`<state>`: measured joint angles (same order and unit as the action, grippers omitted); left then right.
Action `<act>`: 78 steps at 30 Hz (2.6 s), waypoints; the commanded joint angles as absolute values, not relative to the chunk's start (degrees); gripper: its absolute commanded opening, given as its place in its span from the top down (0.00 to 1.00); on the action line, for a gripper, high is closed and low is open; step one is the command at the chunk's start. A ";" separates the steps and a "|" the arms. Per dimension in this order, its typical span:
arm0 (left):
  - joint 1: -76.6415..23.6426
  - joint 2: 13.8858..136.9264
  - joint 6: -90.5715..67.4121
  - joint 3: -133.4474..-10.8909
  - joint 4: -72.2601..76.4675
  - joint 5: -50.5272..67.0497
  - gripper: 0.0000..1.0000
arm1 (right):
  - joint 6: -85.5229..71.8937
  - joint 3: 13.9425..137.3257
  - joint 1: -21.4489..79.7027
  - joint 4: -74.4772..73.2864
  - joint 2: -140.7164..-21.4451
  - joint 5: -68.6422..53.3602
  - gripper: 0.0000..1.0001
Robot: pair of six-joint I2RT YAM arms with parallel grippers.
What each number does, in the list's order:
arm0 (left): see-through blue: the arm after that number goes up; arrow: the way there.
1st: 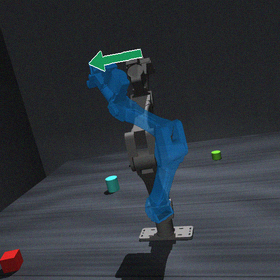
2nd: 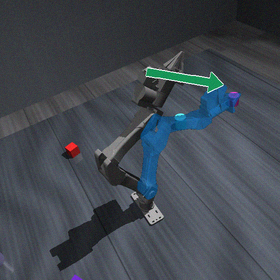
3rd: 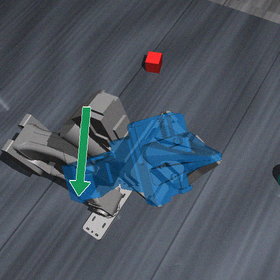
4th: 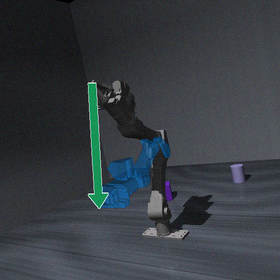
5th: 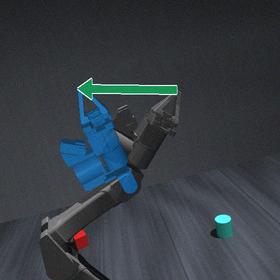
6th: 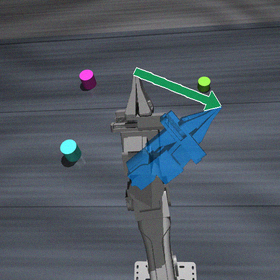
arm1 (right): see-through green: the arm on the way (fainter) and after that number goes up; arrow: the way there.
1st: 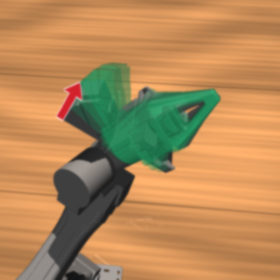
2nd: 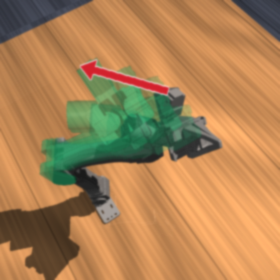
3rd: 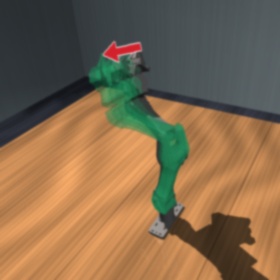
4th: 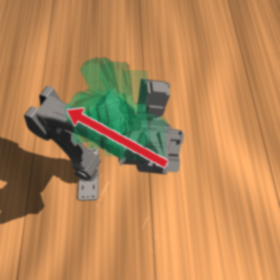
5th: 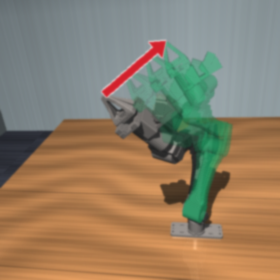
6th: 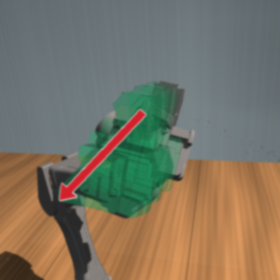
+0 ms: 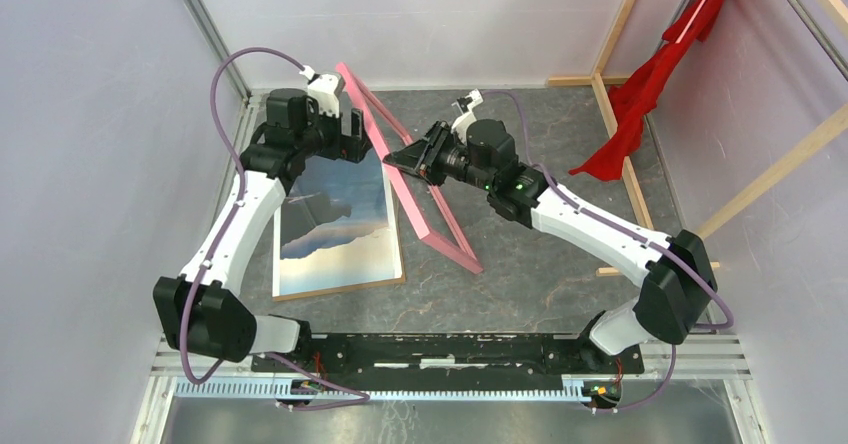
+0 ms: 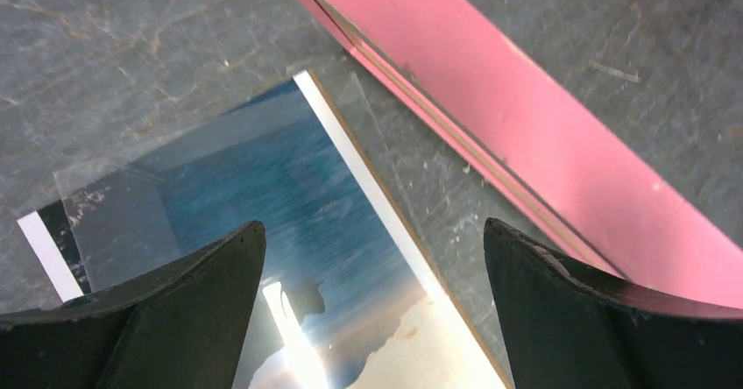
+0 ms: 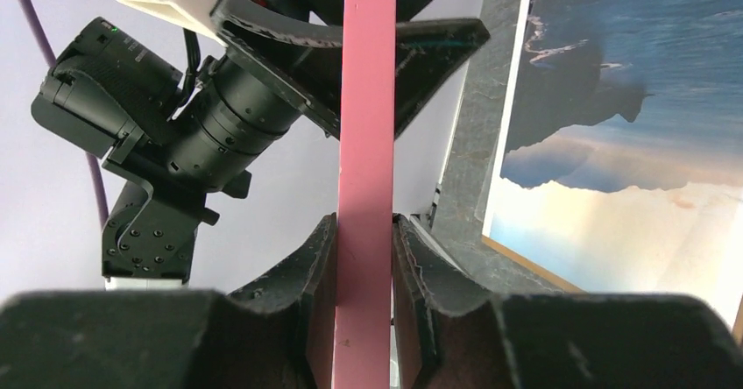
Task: Put the photo into the frame
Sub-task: Turn over the photo frame at the center of the board.
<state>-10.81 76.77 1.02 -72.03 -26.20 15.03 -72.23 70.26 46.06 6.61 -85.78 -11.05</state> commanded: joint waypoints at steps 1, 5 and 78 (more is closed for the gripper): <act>-12.10 77.44 -4.06 -75.92 -19.56 13.04 0.00 | -75.24 72.07 45.24 12.29 -84.87 -16.94 0.84; -14.24 79.33 -4.30 -76.95 -19.20 11.64 0.00 | -73.52 71.87 43.54 12.68 -86.07 -19.70 0.55; -12.74 87.11 7.83 -77.26 -31.29 4.29 0.00 | -15.83 51.33 19.69 -24.16 -82.95 13.49 0.92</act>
<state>-13.08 89.80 5.58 -77.12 -31.73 3.31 -18.81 51.22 19.40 -28.18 -81.69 10.41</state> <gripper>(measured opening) 0.997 0.315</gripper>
